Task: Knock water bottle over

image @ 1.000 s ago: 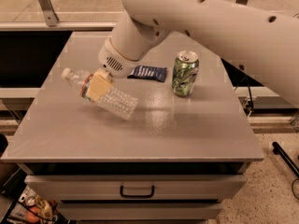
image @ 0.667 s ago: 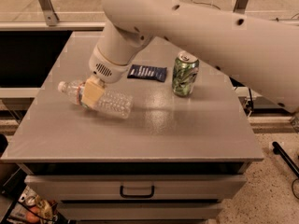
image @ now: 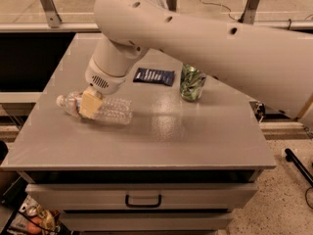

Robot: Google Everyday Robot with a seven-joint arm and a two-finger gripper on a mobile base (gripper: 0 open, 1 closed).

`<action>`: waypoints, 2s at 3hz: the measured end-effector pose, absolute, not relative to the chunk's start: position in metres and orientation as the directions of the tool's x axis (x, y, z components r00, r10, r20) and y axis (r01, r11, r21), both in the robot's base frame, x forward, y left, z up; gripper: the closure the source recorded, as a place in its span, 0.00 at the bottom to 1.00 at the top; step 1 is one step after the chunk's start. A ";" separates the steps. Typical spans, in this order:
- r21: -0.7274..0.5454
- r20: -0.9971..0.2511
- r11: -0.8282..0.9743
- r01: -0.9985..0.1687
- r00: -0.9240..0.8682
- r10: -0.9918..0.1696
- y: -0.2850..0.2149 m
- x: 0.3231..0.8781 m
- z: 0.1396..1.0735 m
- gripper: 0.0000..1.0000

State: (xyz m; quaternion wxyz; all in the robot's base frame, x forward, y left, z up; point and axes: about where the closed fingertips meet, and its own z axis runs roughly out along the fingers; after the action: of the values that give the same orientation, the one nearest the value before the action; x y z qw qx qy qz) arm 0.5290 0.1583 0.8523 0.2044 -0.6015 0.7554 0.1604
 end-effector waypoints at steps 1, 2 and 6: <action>-0.004 -0.502 0.225 -0.974 -0.193 -0.843 0.158 0.529 0.854 1.00; -0.005 -0.501 0.223 -0.975 -0.190 -0.844 0.159 0.528 0.854 0.82; -0.009 -0.500 0.215 -0.977 -0.181 -0.847 0.162 0.524 0.855 0.00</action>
Offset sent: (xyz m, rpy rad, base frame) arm 0.0000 0.0000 0.0014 -0.0003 0.0000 -0.0001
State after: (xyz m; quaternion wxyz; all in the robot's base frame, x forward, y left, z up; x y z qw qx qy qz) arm 0.5238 0.1615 0.8555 0.2044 -0.6062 0.7520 0.1589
